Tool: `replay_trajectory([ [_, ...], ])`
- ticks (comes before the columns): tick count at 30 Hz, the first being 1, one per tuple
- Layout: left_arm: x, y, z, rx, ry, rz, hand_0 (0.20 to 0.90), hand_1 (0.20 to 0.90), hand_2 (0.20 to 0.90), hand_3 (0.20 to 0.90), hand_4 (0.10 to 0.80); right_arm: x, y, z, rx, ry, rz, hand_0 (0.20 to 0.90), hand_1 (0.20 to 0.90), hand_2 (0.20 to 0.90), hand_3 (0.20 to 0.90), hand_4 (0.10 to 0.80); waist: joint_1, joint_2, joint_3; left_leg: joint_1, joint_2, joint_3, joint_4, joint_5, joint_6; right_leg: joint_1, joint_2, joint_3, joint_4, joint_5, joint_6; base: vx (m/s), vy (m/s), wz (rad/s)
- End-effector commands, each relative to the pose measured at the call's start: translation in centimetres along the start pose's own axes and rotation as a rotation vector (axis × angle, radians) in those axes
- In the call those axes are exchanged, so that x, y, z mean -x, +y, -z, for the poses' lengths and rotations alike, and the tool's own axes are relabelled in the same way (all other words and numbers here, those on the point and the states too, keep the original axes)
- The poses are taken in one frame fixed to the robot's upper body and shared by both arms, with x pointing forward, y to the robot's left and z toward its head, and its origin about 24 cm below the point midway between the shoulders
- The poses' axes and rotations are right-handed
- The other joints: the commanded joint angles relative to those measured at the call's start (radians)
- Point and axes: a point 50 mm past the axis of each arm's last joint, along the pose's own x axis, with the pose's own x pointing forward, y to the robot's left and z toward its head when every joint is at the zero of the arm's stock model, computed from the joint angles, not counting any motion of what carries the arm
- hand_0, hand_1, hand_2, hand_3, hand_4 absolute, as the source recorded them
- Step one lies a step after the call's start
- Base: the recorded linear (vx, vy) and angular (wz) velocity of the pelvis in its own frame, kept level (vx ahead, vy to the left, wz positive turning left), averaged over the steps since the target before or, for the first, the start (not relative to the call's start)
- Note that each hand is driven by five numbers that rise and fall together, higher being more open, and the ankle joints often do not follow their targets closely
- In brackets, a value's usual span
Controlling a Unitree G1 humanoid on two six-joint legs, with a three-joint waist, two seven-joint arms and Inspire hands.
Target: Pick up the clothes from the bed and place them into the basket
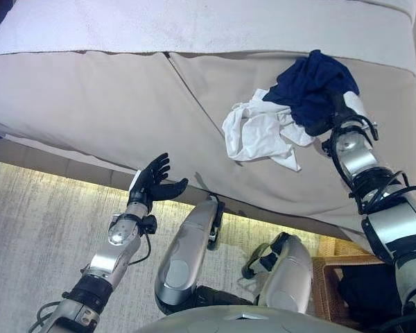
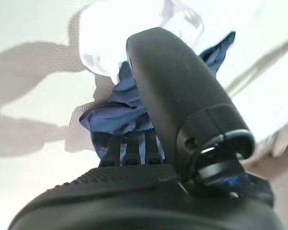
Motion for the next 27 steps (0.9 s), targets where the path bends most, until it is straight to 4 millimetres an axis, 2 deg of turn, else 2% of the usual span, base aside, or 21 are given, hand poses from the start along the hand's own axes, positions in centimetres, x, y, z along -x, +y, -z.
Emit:
replay_trajectory([
  [1, 0.9, -0.5, -3.6, 0.064, -0.221, 0.038, 0.9, 0.9, 0.9, 0.9, 0.8, -1.0, -7.8, -4.2, -0.047, -0.106, 0.277, 0.846, 0.846, 0.846, 0.837, 0.737, 0.018, 0.048, -0.051, 0.007, -0.01, -0.051, 0.133, -0.138, -0.025, -0.005, 0.11, -0.017, 0.034, 0.023, -0.094, 0.001, 0.079, -0.02],
  [2, 1.0, -0.6, -3.7, 0.072, -0.229, 0.04, 0.9, 0.9, 0.9, 0.9, 0.8, -1.0, -8.0, -4.3, -0.063, -0.101, 0.28, 0.552, 0.552, 0.552, 0.494, 0.394, 0.018, 0.049, -0.051, -0.01, -0.011, -0.048, 0.149, -0.141, -0.026, -0.021, 0.111, -0.015, 0.046, 0.02, -0.096, 0.002, 0.068, -0.03],
  [4, 1.3, -0.6, -3.8, 0.081, -0.244, 0.044, 0.9, 0.9, 0.9, 0.9, 0.8, -1.0, -8.2, -4.2, -0.079, -0.094, 0.296, 0.465, 0.465, 0.465, 0.392, 0.292, 0.016, 0.054, -0.051, -0.033, -0.01, -0.048, 0.169, -0.146, -0.024, -0.048, 0.11, -0.01, 0.069, 0.014, -0.098, -0.001, 0.057, -0.01],
  [5, 1.4, -0.6, -4.0, 0.083, -0.252, 0.046, 0.9, 0.9, 0.9, 0.9, 0.8, -1.0, -8.5, -4.1, -0.089, -0.088, 0.298, 0.3, 0.3, 0.3, 0.2, 0.1, 0.017, 0.056, -0.051, -0.044, -0.01, -0.047, 0.18, -0.149, -0.023, -0.061, 0.11, -0.007, 0.083, 0.011, -0.099, -0.002, 0.064, 0.03],
  [9, 1.5, -0.8, -4.2, 0.097, -0.266, 0.048, 0.9, 0.9, 0.9, 0.9, 0.8, -1.1, -9.1, -4.3, -0.12, -0.081, 0.314, 0.3, 0.3, 0.3, 0.2, 0.1, 0.015, 0.061, -0.051, -0.087, -0.011, -0.043, 0.219, -0.158, -0.024, -0.104, 0.111, 0.004, 0.123, 0.002, -0.102, -0.002, 0.022, 0.01],
  [13, 1.5, -1.1, -4.2, 0.098, -0.256, 0.049, 0.9, 0.9, 0.9, 0.9, 0.8, -1.1, -9.3, -4.5, -0.081, -0.084, 0.31, 0.3, 0.3, 0.3, 0.2, 0.1, 0.01, 0.059, -0.051, -0.106, -0.005, -0.042, 0.24, -0.163, -0.026, -0.131, 0.109, 0.013, 0.151, -0.005, -0.1, 0.002, 0.003, -0.01],
  [24, 1.6, -0.8, -4.0, 0.099, -0.258, 0.037, 0.9, 0.9, 0.9, 0.9, 0.8, -1.0, -10.4, -5.3, -0.114, -0.118, 0.341, 0.3, 0.3, 0.3, 0.2, 0.1, 0.005, 0.055, -0.051, -0.083, 0.006, -0.04, 0.2, -0.151, -0.028, -0.116, 0.107, 0.006, 0.109, 0.005, -0.095, -0.002, 0.0, -0.01],
  [27, 1.6, -0.8, -4.0, 0.099, -0.26, 0.038, 0.9, 0.9, 0.9, 0.9, 0.8, -0.8, -10.5, -5.5, -0.131, -0.147, 0.352, 0.3, 0.3, 0.3, 0.2, 0.1, 0.001, 0.049, -0.051, -0.056, 0.019, -0.04, 0.181, -0.149, -0.03, -0.096, 0.103, 0.002, 0.094, 0.006, -0.093, -0.008, -0.011, -0.03],
])
